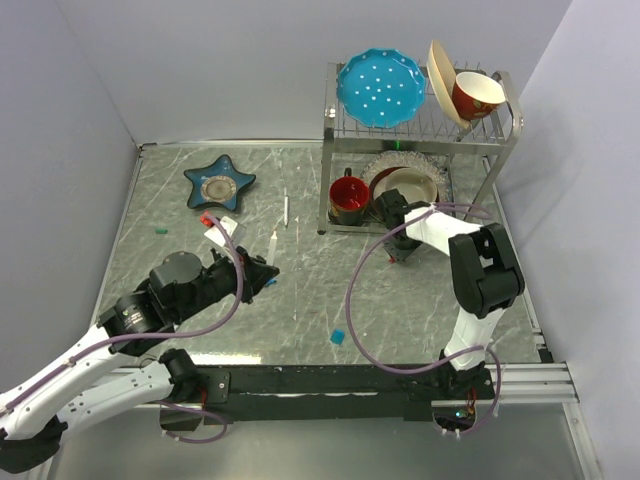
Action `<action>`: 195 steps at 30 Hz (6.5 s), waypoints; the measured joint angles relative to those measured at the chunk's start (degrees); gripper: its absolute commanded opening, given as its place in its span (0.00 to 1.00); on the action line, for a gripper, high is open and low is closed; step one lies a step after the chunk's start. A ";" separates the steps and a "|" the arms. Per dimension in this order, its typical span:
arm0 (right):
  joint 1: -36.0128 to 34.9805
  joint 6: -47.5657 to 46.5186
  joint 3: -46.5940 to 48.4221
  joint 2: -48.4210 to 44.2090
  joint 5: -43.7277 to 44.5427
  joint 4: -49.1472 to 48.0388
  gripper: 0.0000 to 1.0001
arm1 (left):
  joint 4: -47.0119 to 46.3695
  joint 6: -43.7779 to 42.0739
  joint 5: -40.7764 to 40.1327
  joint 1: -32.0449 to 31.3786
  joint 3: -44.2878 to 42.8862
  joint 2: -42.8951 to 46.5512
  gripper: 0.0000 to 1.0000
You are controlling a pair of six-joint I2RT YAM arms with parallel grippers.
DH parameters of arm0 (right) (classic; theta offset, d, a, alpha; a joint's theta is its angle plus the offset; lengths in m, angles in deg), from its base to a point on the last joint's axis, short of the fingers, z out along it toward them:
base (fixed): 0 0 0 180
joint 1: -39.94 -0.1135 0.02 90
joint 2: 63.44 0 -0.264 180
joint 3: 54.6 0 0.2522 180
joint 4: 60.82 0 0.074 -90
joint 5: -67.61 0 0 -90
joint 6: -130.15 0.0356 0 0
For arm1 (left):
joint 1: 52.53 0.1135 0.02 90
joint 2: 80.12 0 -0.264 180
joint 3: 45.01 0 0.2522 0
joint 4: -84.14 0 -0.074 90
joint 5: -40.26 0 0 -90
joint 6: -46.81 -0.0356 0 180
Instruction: Insert the pens into the pen caps
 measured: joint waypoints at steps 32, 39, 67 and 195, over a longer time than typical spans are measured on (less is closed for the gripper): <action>-24.46 -21.05 -21.00 -17.35 -8.07 -17.11 0.19 | -10.99 19.30 4.81 0.00 18.75 -2.29 0.01; -25.11 -22.32 -20.44 -17.33 -8.20 -17.81 0.19 | -16.48 20.74 5.84 0.00 22.43 -3.52 0.01; -28.65 -20.57 -19.23 -30.51 -11.41 -28.48 0.19 | -42.51 28.55 13.86 0.00 35.26 -13.88 0.01; -40.37 -32.17 -11.08 -50.23 -15.21 -32.81 0.00 | -27.89 8.85 22.21 -0.92 15.91 -3.30 0.01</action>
